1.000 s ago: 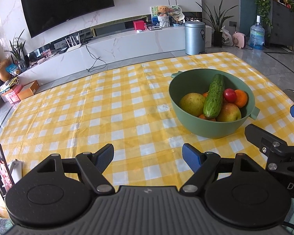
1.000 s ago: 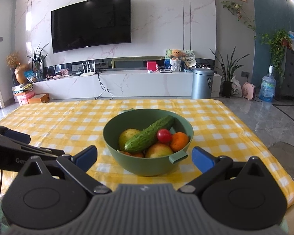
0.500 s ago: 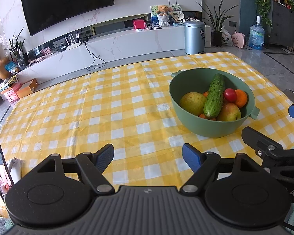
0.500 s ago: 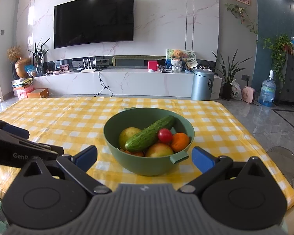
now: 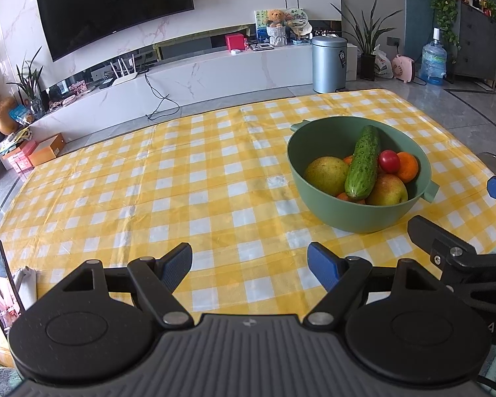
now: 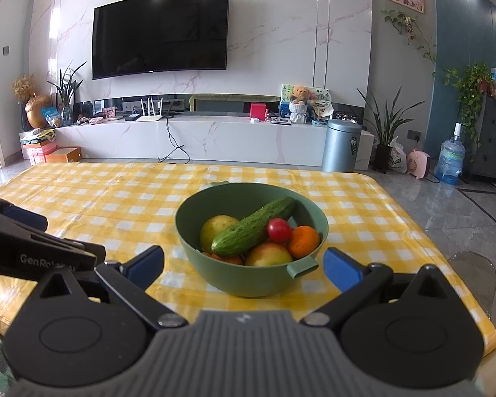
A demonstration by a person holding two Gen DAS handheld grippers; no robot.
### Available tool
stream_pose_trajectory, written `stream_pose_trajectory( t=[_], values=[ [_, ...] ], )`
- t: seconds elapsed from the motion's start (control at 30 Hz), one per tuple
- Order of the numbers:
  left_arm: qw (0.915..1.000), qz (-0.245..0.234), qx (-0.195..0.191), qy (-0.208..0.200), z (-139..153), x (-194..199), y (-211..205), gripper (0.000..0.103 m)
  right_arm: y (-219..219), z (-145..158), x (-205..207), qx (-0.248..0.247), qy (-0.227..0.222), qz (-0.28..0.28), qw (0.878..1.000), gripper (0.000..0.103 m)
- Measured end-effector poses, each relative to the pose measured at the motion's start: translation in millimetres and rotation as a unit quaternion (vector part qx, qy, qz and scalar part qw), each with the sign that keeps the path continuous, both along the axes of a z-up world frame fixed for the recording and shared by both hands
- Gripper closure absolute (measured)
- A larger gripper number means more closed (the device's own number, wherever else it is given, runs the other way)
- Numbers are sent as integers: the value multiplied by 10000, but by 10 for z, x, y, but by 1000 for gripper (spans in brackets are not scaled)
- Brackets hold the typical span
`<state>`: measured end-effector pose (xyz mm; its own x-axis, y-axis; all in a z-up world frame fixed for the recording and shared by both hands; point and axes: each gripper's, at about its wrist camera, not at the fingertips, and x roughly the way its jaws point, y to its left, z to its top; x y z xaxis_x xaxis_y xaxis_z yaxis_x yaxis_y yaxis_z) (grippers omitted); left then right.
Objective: Organize fruits
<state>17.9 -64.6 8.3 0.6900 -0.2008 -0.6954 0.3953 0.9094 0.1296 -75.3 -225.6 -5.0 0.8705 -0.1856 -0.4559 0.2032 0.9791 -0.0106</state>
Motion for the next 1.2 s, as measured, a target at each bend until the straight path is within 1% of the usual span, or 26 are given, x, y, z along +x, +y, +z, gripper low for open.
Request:
stream_pose_trajectory(
  t=[1.2],
  values=[
    [10000, 11, 33, -49, 45, -20, 30, 10, 12, -7, 3, -150, 30, 51, 9999, 4]
  ],
)
